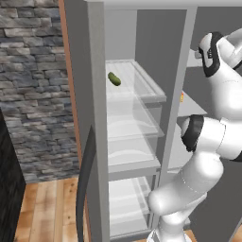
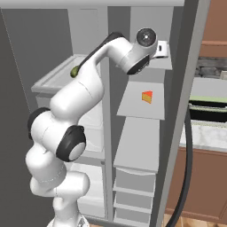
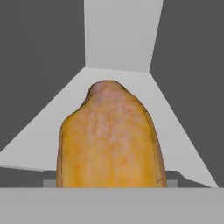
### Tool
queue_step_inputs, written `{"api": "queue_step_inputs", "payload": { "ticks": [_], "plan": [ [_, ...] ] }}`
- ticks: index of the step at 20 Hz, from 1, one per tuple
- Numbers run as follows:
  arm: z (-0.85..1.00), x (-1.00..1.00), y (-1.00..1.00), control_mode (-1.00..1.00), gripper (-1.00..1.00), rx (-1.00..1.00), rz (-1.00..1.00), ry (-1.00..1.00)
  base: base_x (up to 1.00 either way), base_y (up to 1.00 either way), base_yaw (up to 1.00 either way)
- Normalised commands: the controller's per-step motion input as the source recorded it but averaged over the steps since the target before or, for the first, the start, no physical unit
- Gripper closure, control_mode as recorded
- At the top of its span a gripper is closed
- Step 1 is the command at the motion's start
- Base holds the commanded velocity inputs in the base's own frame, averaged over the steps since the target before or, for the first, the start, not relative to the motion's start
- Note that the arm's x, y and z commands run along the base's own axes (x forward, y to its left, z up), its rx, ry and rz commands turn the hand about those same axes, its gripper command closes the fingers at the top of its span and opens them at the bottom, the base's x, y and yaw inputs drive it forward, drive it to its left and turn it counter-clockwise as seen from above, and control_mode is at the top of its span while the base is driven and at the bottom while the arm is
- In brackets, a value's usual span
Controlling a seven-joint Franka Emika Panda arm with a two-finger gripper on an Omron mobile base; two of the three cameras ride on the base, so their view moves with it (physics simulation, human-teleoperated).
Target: There's a chicken drumstick in the fridge that needs to be moved to the freezer for freezing. Pick up the chicken drumstick from the fridge, place it on any shelf in the freezer, and close the fridge and freezer doors when done.
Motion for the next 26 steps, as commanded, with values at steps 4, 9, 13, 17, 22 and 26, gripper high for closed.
{"api": "queue_step_inputs", "payload": {
  "ticks": [4,9,13,17,22,26],
  "plan": [
    [-0.09,0.29,-0.15,-1.0,1.0,0.0,0.0,0.0,0.0,0.0,0.0],
    [-0.15,0.24,-0.11,-1.0,1.0,0.0,0.0,0.0,0.0,0.0,0.0],
    [-0.16,0.22,0.0,-1.0,1.0,0.0,0.0,0.0,0.0,0.0,0.0],
    [-0.23,0.24,0.0,-1.0,1.0,0.0,0.0,0.0,0.0,0.0,0.0],
    [-0.24,0.25,0.0,-1.0,1.0,0.0,0.0,0.0,0.0,0.0,0.0],
    [-0.07,0.34,-0.02,-1.0,1.0,0.0,0.0,0.0,0.0,0.0,0.0]
  ]
}}
